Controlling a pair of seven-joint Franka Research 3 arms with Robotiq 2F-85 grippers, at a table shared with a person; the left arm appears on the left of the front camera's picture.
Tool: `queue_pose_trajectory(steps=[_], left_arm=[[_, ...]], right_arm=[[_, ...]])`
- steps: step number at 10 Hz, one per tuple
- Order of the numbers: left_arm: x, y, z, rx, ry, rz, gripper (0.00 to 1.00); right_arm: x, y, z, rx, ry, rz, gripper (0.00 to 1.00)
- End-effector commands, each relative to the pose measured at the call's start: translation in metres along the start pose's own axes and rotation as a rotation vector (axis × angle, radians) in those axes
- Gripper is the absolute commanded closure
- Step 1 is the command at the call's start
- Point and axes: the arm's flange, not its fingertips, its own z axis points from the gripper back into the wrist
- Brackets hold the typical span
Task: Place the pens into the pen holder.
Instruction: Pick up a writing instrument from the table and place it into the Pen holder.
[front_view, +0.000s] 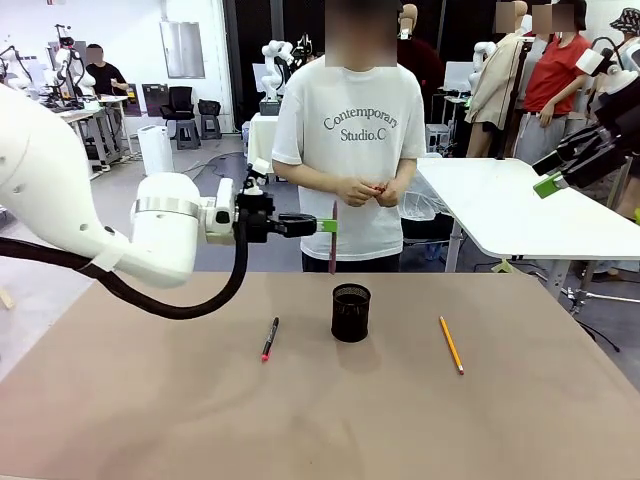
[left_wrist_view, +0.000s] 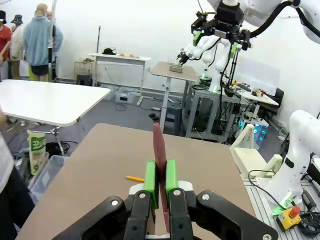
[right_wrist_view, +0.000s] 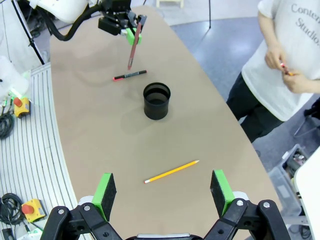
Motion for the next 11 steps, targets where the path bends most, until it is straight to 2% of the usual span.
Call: queue_pose_trajectory(steps=[1, 4, 8, 11], left_arm=[[0.017, -0.006, 0.036, 0.040, 0.011, 0.028, 1.00], [0.044, -0.006, 0.097, 0.090, 0.007, 0.067, 1.00], [0.065, -0.006, 0.164, 0.211, 0.003, 0.055, 1.00], [0.072, -0.002, 0.189, 0.272, -0.005, 0.045, 1.00]], right_arm=[[0.001, 0.000, 0.001, 0.000, -0.002, 0.004, 0.00], [0.001, 0.000, 0.001, 0.000, -0.002, 0.004, 0.00], [0.001, 0.000, 0.001, 0.000, -0.002, 0.004, 0.00], [0.001, 0.000, 0.001, 0.000, -0.002, 0.004, 0.00]])
